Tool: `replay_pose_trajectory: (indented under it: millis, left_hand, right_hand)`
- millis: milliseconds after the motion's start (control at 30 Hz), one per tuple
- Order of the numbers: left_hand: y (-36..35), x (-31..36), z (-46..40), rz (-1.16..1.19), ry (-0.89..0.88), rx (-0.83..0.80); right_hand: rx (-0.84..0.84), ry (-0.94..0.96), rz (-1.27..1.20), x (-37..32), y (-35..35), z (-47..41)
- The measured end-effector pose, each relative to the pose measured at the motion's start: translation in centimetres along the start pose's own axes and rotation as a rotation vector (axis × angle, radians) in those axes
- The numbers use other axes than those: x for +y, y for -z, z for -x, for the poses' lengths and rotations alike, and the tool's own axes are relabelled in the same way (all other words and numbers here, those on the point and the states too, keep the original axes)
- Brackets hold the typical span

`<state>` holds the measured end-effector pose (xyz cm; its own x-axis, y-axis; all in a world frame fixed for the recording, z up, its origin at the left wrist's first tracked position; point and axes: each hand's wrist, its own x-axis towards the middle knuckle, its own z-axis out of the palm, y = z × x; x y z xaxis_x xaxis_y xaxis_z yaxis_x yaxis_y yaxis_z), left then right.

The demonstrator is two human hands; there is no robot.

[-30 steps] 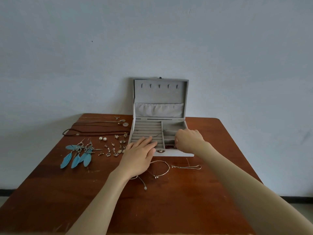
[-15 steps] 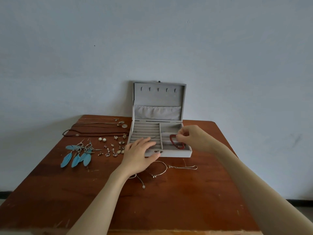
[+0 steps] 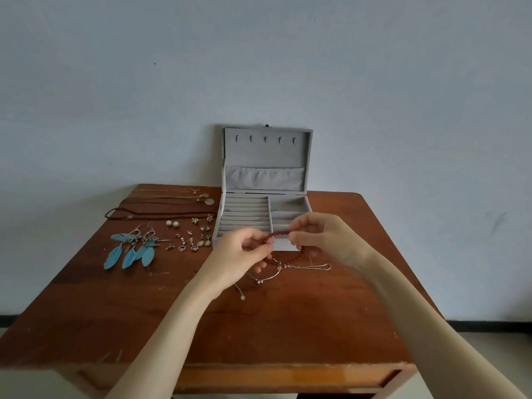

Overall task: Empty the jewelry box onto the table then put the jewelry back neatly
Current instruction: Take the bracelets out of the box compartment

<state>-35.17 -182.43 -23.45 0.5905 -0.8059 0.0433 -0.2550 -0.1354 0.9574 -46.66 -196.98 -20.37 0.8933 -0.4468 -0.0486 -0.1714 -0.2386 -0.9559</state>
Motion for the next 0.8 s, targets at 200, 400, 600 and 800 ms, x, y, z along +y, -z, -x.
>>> replay_pose_trajectory:
  millis: [200, 400, 600, 800]
  left_hand:
    - [-0.7, -1.1, 1.4, -0.205, -0.038, 0.013]
    - [-2.4, -2.0, 2.2, -0.415, -0.098, -0.016]
    - [-3.7, -1.8, 2.1, -0.567, -0.203, 0.007]
    - [-4.2, -2.4, 1.7, -0.631, -0.217, 0.06]
  right_hand:
    - [0.0, -0.092, 0.244, 3.2, 0.6, 1.8]
    - [0.004, -0.113, 0.434, 5.0, 1.0, 3.2]
    - [0.034, -0.105, 0.548, 5.5, 1.4, 3.4]
    - [0.061, -0.068, 0.644, 5.9, 1.1, 3.2]
